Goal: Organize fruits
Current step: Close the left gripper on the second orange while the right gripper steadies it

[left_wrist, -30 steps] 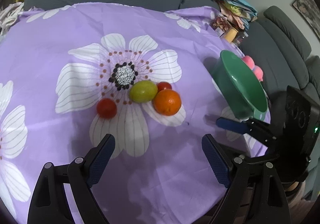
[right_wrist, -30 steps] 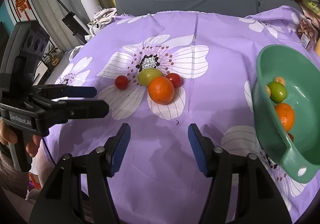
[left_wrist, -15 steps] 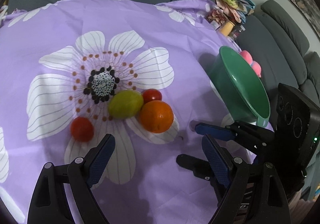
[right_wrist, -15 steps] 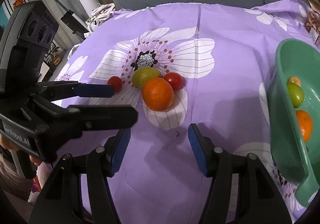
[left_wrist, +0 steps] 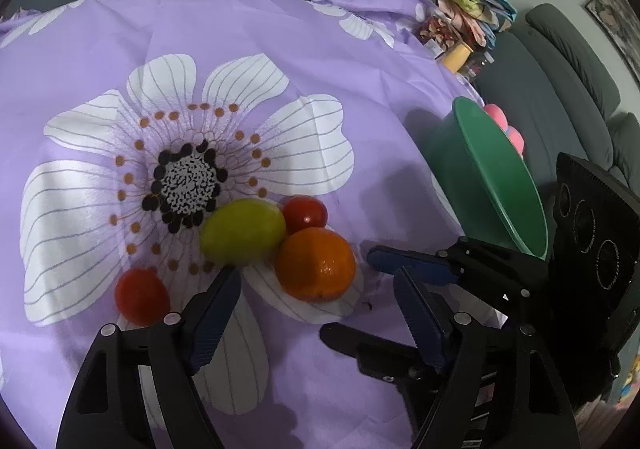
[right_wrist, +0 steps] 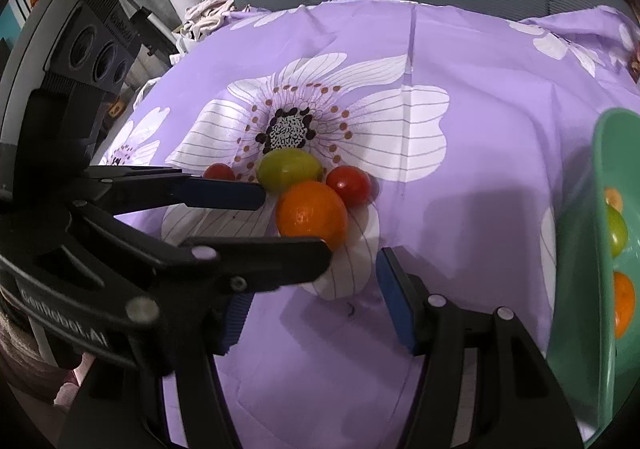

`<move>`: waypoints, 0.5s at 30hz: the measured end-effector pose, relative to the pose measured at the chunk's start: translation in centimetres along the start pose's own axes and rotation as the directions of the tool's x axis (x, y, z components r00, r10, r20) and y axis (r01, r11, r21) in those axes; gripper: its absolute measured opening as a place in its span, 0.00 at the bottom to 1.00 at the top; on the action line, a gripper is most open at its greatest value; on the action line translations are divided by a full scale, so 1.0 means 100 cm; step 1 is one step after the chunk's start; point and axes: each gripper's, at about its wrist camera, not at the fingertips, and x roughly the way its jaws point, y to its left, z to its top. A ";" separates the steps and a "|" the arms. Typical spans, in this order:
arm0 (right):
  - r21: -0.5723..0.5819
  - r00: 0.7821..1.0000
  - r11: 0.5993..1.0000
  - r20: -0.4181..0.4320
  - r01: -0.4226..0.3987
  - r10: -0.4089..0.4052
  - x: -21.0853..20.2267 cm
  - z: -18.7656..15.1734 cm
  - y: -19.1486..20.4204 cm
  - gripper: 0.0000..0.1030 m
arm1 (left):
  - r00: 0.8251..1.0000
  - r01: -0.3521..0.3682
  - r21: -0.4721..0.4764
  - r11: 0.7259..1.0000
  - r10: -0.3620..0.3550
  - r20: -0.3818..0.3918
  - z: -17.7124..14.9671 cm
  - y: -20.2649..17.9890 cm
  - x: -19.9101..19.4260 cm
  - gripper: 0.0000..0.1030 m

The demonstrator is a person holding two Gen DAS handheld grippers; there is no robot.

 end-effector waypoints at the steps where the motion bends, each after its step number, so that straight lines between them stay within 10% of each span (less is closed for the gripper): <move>1: -0.003 1.000 1.000 -0.006 0.000 0.000 0.002 0.002 0.000 0.58 | 1.000 0.006 0.001 1.000 -0.006 0.000 0.001 0.000 0.001 0.71; 15: -0.033 0.999 0.999 -0.042 -0.017 0.016 0.019 0.009 0.002 0.40 | 1.000 0.000 0.024 1.000 0.000 -0.023 0.004 0.000 0.012 0.44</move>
